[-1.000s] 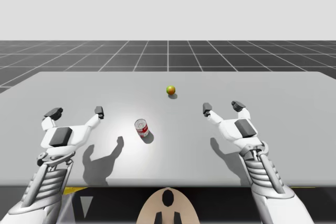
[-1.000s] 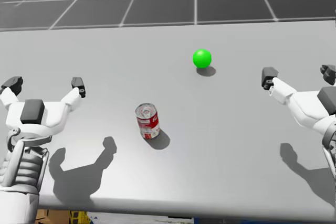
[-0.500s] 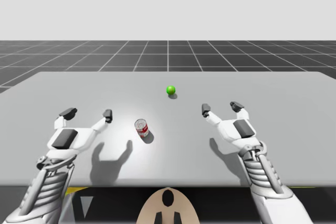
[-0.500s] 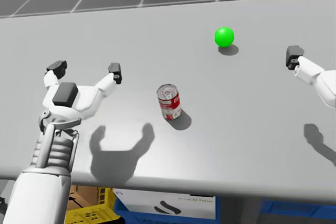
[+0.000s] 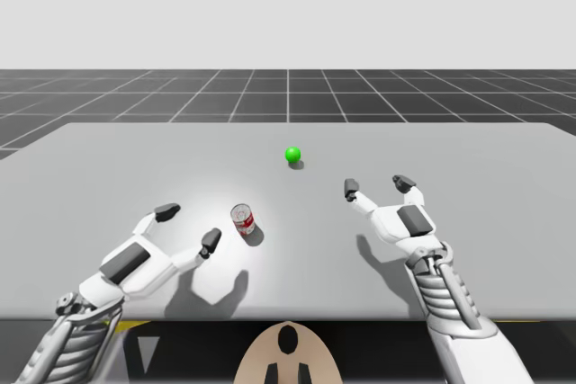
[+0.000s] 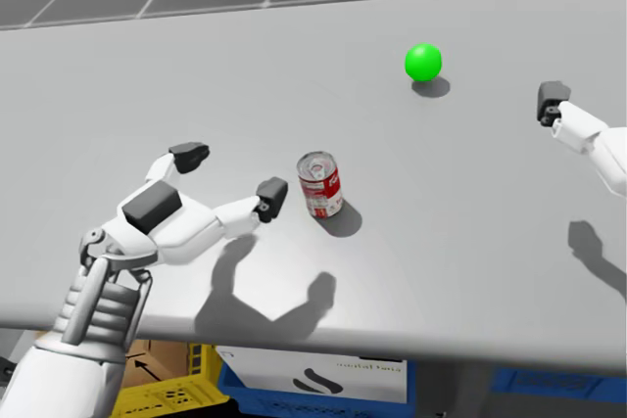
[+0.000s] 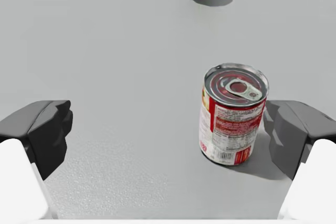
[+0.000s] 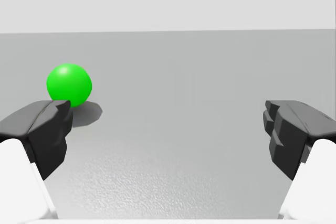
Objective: Watch the red light. When it turns green, pick up the object.
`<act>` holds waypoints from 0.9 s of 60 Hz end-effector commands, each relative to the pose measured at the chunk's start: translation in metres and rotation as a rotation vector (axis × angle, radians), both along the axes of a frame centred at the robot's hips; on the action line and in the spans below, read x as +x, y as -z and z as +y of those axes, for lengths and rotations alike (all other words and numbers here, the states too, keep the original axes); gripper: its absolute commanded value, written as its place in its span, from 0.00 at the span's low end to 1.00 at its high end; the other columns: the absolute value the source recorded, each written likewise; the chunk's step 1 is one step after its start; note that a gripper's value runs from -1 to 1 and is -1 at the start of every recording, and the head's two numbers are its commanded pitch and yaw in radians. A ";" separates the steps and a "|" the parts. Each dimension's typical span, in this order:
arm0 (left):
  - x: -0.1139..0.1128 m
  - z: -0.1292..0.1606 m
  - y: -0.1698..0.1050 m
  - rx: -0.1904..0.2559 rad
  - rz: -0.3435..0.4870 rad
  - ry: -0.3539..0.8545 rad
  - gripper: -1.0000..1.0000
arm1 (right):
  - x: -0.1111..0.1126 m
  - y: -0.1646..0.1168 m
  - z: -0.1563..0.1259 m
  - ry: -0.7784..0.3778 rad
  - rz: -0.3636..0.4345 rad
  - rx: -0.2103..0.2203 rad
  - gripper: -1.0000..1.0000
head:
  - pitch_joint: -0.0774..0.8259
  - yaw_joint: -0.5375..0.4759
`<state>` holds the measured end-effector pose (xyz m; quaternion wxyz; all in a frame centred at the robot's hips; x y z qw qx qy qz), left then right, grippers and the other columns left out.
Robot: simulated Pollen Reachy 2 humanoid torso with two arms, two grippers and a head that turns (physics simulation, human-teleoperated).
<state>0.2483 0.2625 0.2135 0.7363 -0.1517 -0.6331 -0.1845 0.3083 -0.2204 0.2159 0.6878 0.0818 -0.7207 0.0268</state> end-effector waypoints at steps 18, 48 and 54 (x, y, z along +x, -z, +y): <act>0.029 -0.044 0.043 -0.007 0.115 0.141 0.00 | -0.003 -0.004 0.001 0.002 -0.007 0.039 0.00 | 0.83 0.73; 0.076 -0.092 0.065 -0.018 0.146 0.116 0.00 | -0.005 -0.011 -0.003 -0.005 -0.022 0.052 0.00 | 0.83 0.70; 0.077 -0.091 0.068 -0.015 0.139 0.111 0.49 | -0.005 -0.012 -0.003 -0.006 -0.025 0.054 0.00 | 0.83 0.70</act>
